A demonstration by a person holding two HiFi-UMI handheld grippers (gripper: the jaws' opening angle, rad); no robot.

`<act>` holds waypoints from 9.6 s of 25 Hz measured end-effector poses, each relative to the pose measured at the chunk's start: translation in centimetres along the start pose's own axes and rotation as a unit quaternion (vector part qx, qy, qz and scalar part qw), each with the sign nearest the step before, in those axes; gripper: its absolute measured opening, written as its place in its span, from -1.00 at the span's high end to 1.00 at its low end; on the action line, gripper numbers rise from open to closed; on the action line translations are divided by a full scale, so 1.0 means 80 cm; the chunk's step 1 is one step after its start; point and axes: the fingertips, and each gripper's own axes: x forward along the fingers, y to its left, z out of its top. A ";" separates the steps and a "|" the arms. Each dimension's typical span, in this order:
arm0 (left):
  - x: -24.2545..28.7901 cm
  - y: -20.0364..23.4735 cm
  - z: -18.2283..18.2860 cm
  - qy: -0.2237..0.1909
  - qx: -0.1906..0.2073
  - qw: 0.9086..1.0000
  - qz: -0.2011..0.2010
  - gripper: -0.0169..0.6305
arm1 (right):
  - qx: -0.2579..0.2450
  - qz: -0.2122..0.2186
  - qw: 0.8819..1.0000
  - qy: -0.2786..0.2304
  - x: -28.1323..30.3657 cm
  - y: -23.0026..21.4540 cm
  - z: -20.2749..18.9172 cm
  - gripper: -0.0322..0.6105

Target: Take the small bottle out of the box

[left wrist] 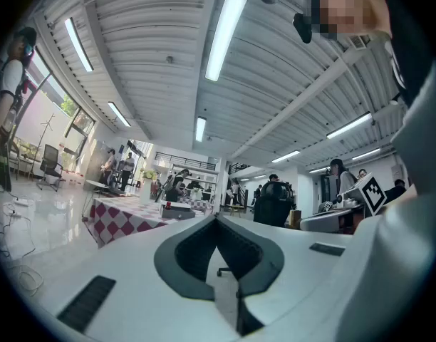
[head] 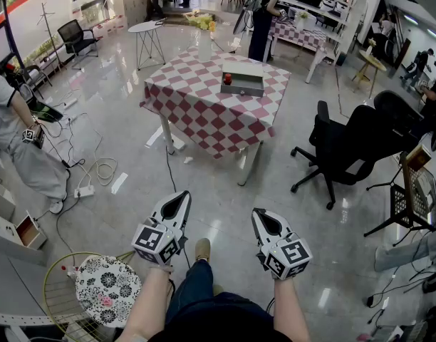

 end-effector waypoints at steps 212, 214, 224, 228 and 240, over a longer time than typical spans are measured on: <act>0.864 0.590 -0.080 0.132 -0.046 0.984 -0.113 0.94 | -0.031 -0.099 0.989 0.105 0.885 -0.568 0.071 0.43; 0.862 0.591 -0.080 0.132 -0.046 0.984 -0.111 0.94 | -0.029 -0.100 0.989 0.103 0.882 -0.568 0.072 0.43; 0.859 0.580 -0.062 0.122 -0.041 0.985 -0.115 0.94 | -0.001 -0.107 0.992 0.073 0.866 -0.575 0.096 0.44; 0.857 0.574 -0.053 0.115 -0.038 0.986 -0.118 0.94 | 0.008 -0.111 0.992 0.061 0.856 -0.578 0.109 0.44; 0.857 0.557 -0.028 0.101 -0.031 0.988 -0.116 0.94 | 0.008 -0.114 0.993 0.037 0.834 -0.586 0.142 0.44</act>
